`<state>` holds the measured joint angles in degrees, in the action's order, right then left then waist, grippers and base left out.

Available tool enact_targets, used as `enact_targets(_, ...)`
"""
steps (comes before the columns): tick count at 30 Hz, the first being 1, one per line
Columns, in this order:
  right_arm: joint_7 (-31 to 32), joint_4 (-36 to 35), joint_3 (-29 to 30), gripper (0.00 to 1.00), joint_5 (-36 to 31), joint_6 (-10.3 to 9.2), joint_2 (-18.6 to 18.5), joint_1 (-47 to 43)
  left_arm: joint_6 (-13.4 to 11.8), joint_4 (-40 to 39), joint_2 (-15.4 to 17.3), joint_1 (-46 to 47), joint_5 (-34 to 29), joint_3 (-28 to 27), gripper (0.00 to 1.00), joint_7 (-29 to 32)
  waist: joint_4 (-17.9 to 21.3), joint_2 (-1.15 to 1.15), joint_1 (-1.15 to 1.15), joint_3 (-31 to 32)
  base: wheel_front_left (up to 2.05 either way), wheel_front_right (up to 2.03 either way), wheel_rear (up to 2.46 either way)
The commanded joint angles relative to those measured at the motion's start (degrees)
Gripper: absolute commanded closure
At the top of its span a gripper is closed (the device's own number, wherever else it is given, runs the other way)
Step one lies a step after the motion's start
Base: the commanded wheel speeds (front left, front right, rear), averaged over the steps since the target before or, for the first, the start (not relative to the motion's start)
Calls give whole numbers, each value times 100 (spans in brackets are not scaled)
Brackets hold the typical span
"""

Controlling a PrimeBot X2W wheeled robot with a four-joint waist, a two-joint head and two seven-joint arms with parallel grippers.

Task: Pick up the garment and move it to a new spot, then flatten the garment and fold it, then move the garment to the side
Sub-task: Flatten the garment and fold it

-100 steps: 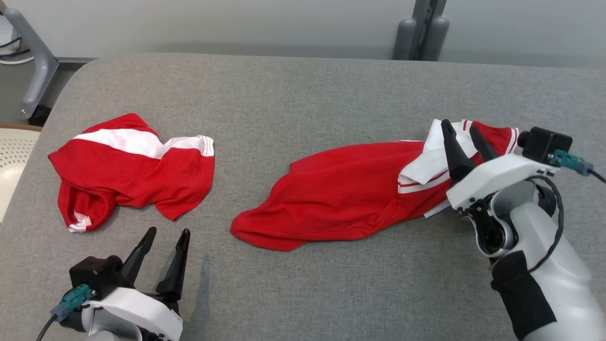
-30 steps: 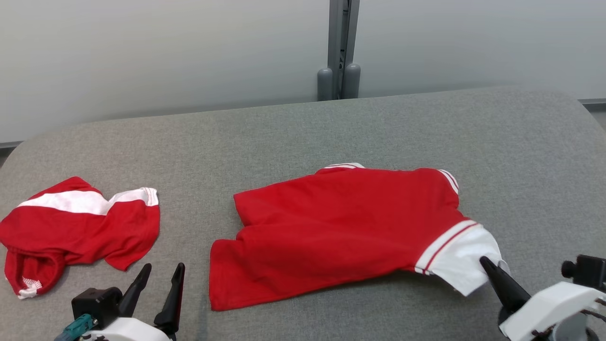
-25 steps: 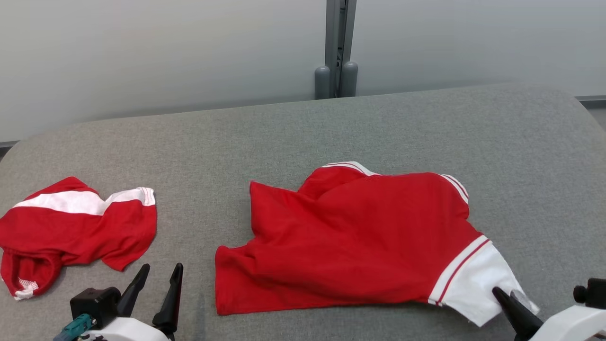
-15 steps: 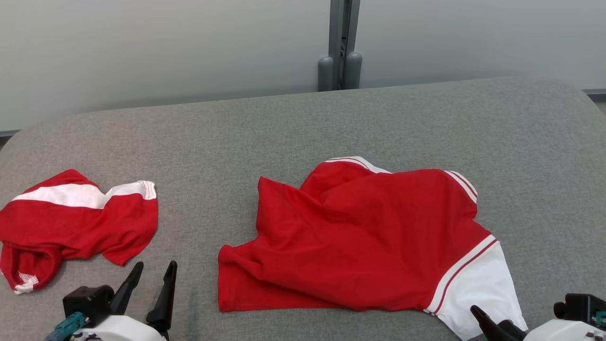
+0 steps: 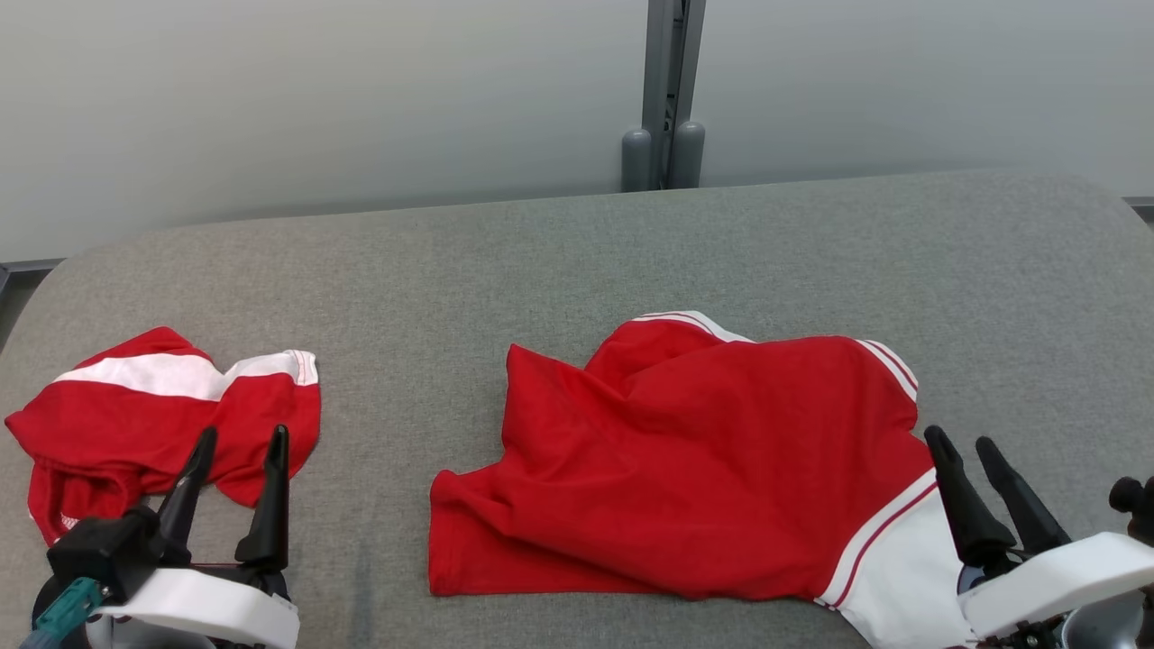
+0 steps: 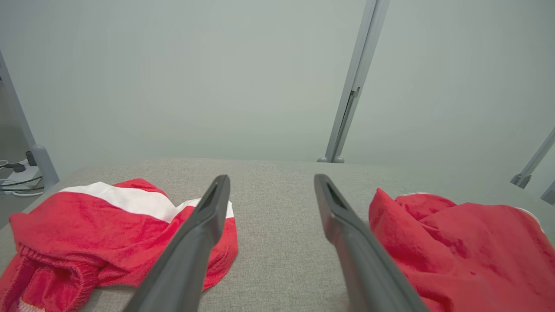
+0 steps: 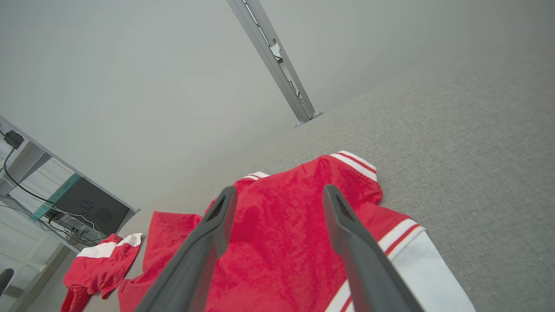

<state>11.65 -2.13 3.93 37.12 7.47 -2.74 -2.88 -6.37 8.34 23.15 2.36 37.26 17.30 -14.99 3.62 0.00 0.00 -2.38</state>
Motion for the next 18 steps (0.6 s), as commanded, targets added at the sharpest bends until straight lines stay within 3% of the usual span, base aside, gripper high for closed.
enact_targets(1, -179, -103, -23, 0, -98, 4, -27, 108, -16, -123, -27, -117, -131, -147, 0, -21, -19, 0, 0, 29, 0, 0, 0)
enact_targets(7, -889, -194, -349, 0, -472, 4, -31, 416, -1, -545, -184, -329, -465, -645, 0, -22, -51, 0, 0, 139, 0, 0, 0)
enact_targets(10, -1218, -128, -527, 0, -959, 4, -28, 526, 7, -678, -259, -376, -606, -860, 0, -23, -71, 0, 0, 190, 0, 0, 0)
enact_targets(18, -2331, 538, -522, 0, -2037, 4, -41, 450, 197, -683, -690, -620, -909, -1181, 0, -16, -132, 0, 0, 241, 0, 0, 0)
